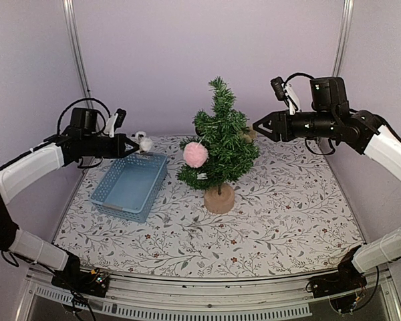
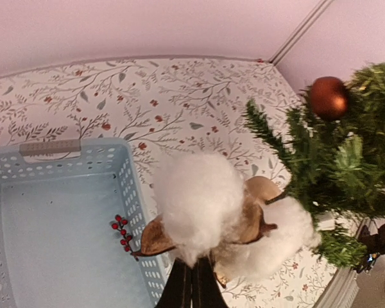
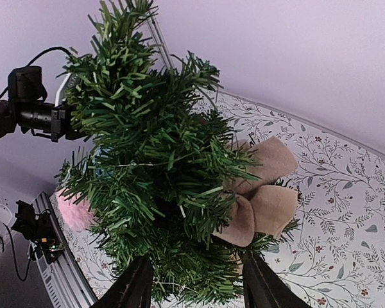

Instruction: Decorate the small christmas tree

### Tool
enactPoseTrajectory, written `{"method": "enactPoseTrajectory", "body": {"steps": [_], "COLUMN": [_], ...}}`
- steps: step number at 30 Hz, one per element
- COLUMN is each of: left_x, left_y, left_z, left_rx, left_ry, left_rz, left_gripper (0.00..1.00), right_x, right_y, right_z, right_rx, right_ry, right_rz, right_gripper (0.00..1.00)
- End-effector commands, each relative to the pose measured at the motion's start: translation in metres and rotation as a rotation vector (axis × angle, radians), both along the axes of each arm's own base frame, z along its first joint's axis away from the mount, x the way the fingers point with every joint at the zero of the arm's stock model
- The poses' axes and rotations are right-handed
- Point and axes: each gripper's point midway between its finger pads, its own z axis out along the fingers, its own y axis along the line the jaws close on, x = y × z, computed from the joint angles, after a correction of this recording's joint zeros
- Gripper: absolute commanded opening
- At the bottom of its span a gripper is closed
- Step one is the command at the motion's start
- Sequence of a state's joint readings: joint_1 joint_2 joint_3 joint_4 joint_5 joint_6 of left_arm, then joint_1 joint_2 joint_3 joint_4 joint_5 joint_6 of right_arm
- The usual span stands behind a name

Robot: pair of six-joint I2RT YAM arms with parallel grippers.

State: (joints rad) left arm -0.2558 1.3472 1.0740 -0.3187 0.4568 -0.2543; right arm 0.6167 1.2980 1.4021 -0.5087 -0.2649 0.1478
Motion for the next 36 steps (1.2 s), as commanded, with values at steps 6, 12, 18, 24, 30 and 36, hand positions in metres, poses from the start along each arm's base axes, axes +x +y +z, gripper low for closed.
{"method": "enactPoseTrajectory", "body": {"steps": [6, 12, 18, 24, 30, 36], "left_x": [-0.05, -0.067, -0.074, -0.066, -0.067, -0.067], "left_y": [-0.053, -0.085, -0.111, -0.125, -0.147, -0.162], "left_z": [0.058, 0.056, 0.033, 0.019, -0.001, -0.01], "left_rx": [-0.073, -0.08, -0.059, -0.079, -0.062, -0.05], "left_ry": [-0.12, -0.098, -0.036, -0.004, 0.041, 0.058], "left_rz": [-0.221, -0.311, -0.372, -0.376, -0.424, -0.46], "left_gripper": [0.0, 0.0, 0.0, 0.0, 0.0, 0.0], "right_x": [0.012, 0.013, 0.012, 0.012, 0.011, 0.011], "right_y": [-0.001, -0.003, -0.004, -0.004, -0.005, -0.007], "right_z": [0.008, 0.006, 0.005, 0.005, 0.004, 0.005], "right_rx": [0.055, 0.064, 0.071, 0.074, 0.07, 0.066], "right_ry": [0.016, 0.029, 0.036, 0.038, 0.037, 0.033], "right_rz": [-0.029, -0.046, -0.048, -0.047, -0.052, -0.055], "right_gripper": [0.51, 0.51, 0.51, 0.51, 0.51, 0.52]}}
